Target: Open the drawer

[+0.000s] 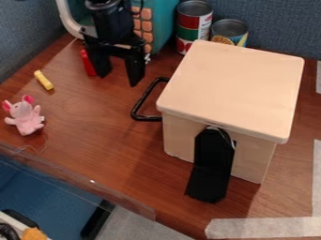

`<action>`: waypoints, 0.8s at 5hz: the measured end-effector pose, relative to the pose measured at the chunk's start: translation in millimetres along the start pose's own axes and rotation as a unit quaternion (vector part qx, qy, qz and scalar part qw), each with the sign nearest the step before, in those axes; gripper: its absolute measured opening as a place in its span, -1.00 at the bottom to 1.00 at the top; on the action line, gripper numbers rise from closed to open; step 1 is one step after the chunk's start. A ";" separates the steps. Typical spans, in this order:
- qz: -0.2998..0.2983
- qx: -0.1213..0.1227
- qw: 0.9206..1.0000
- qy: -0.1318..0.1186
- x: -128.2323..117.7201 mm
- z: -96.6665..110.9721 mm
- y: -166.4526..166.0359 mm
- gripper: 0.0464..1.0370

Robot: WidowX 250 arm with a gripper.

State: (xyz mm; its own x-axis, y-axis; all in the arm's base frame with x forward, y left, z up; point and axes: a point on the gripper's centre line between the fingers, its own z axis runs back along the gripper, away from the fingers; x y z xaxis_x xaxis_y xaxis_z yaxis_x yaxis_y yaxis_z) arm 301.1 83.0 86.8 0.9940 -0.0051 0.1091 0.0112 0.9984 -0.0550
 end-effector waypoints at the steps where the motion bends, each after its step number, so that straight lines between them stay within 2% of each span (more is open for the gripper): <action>1: 0.014 -0.048 0.999 0.012 4.3 -19.8 10.2 0.92; 2: 0.022 -0.076 0.997 0.012 10.7 -31.8 20.5 0.92; 3: 0.028 -0.127 0.991 0.013 13.5 -39.2 25.3 0.92; 4: 0.025 -0.163 0.986 0.004 15.0 -37.8 19.0 0.92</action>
State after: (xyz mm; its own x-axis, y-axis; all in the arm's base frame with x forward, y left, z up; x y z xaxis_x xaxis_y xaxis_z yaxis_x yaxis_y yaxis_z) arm 320.4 99.8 49.9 0.9950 0.0423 0.0910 -0.0049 0.9263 -0.3769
